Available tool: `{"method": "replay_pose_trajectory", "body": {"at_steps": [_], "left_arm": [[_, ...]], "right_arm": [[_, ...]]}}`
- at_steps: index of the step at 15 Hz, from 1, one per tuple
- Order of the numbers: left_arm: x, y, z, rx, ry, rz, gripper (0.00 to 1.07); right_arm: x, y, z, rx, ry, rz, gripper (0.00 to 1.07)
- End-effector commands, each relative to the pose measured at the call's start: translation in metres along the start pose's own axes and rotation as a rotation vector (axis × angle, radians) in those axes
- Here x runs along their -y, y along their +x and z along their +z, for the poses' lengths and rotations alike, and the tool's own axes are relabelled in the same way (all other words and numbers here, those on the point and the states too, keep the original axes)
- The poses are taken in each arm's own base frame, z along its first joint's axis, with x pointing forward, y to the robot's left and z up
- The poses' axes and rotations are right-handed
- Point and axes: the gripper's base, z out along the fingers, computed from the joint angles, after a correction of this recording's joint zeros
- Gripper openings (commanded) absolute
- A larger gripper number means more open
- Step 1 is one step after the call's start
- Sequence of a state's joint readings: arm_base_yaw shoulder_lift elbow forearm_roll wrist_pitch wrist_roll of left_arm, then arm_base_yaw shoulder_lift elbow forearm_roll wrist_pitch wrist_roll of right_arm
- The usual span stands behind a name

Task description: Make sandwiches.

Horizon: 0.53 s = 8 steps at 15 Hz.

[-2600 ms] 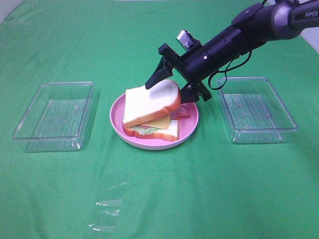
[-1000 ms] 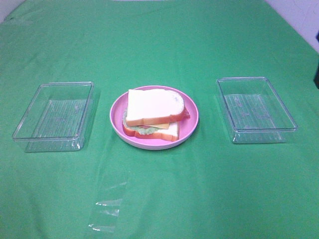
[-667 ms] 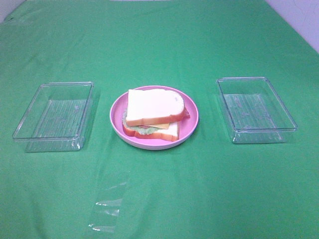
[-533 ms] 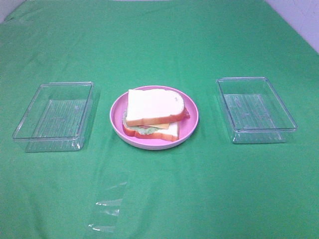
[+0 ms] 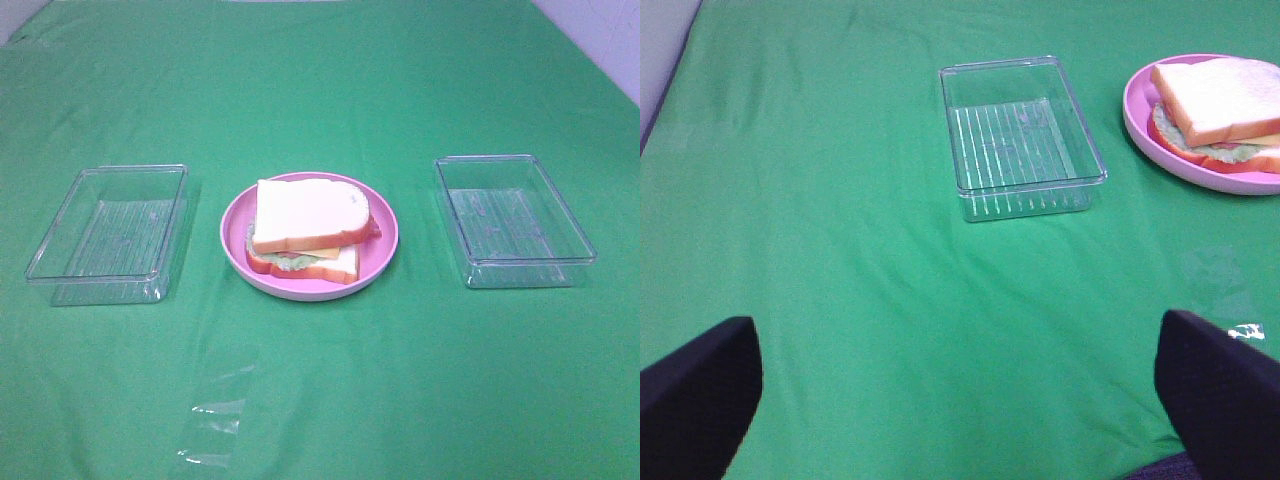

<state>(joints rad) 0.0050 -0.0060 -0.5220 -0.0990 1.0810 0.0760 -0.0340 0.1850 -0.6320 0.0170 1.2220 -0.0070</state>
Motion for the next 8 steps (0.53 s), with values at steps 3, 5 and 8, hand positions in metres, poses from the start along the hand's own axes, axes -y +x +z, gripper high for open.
{"method": "replay_pose_trajectory", "body": {"at_steps": [3, 5, 8], "left_arm": [[0.001, 0.001, -0.002, 0.017, 0.011, -0.004, 1.00], [0.001, 0.001, -0.002, 0.017, 0.014, -0.006, 1.00], [0.001, 0.001, -0.002, 0.017, 0.014, -0.008, 1.00]], "right_arm": [[0.002, 0.016, 0.010, -0.025, 0.016, 0.003, 0.82], [0.002, 0.027, 0.015, 0.087, 0.021, 0.001, 0.82], [0.003, 0.037, 0.019, 0.159, 0.026, -0.001, 0.82]]}}
